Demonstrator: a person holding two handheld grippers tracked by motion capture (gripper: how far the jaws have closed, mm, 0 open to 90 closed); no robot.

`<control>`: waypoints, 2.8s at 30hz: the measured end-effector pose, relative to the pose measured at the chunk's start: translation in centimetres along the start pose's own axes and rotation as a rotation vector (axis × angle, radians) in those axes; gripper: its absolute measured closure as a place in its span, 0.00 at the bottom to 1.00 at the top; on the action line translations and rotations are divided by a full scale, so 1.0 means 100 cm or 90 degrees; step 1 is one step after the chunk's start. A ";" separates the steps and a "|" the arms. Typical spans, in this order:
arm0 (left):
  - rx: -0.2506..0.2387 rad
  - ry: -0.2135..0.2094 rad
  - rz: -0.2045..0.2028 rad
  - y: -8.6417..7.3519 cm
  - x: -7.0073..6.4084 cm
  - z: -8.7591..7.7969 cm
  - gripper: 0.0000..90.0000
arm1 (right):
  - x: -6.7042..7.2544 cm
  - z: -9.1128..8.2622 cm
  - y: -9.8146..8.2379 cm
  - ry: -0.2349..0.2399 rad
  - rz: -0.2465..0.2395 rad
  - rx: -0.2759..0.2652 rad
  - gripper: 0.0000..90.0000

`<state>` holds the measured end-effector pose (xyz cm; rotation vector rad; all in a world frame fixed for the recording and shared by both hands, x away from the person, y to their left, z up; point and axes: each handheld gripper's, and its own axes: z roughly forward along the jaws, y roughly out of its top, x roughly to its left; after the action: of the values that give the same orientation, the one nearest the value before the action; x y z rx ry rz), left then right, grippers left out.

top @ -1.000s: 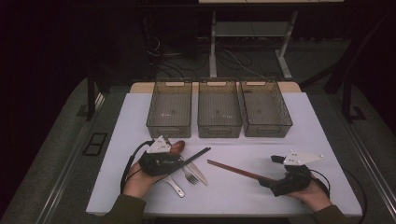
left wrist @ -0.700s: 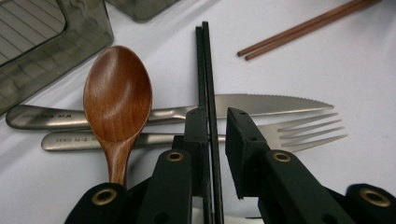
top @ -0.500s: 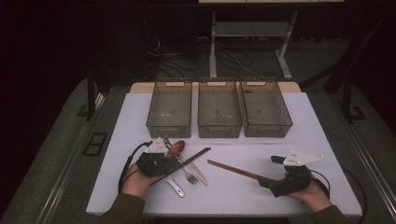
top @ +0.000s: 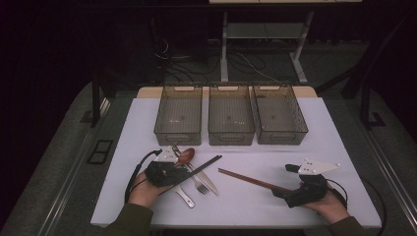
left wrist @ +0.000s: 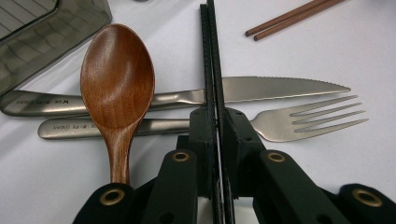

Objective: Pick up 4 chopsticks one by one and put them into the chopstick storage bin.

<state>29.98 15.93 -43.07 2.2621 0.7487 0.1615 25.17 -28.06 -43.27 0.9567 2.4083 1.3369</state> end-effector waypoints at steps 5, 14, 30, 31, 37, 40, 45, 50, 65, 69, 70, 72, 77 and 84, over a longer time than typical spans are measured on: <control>0.001 0.001 -0.002 0.000 0.001 0.000 0.90 | 0.000 0.000 0.000 0.001 0.000 0.001 0.01; 0.009 0.002 0.001 -0.001 0.002 0.002 0.91 | 0.000 0.000 0.000 0.001 0.000 0.002 0.01; 0.046 0.014 0.016 -0.002 0.001 0.010 0.91 | 0.000 0.000 0.000 0.002 0.001 0.001 0.01; 0.047 0.014 0.017 -0.002 0.001 0.010 0.91 | 0.000 0.000 0.000 0.002 0.000 0.001 0.01; 0.049 0.022 0.017 -0.001 -0.001 0.011 0.91 | 0.000 0.000 0.000 0.002 0.000 0.001 0.01; 0.051 0.024 0.016 -0.001 -0.002 0.011 0.93 | 0.000 0.000 0.000 0.002 -0.002 0.003 0.01; 0.053 0.023 0.017 -0.001 -0.001 0.011 0.94 | 0.000 0.000 0.000 0.002 -0.002 0.002 0.01; 0.053 0.021 0.014 -0.001 -0.001 0.010 0.94 | 0.001 0.000 0.000 0.003 -0.002 0.001 0.01; 0.051 0.018 0.018 -0.001 0.000 0.010 0.95 | -0.006 0.007 -0.006 -0.003 0.020 0.009 0.01; 0.049 0.018 0.012 0.000 -0.001 0.009 0.95 | -0.011 0.005 -0.006 -0.008 0.037 -0.006 0.01; 0.047 0.017 0.011 0.000 -0.001 0.008 0.95 | -0.011 0.005 -0.006 -0.008 0.037 -0.006 0.01; 0.041 0.016 0.009 0.001 -0.001 0.007 0.95 | -0.011 0.005 -0.006 -0.007 0.037 -0.009 0.01; 0.034 0.013 0.010 0.001 0.000 0.002 0.95 | -0.010 0.006 -0.006 -0.004 0.032 -0.004 0.01; 0.010 0.006 0.013 0.005 -0.002 -0.008 0.95 | -0.010 0.006 -0.006 -0.003 0.031 -0.006 0.01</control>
<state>29.80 16.04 -42.15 2.2853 0.7353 0.1767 25.96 -28.49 -44.17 1.0211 2.3869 1.3597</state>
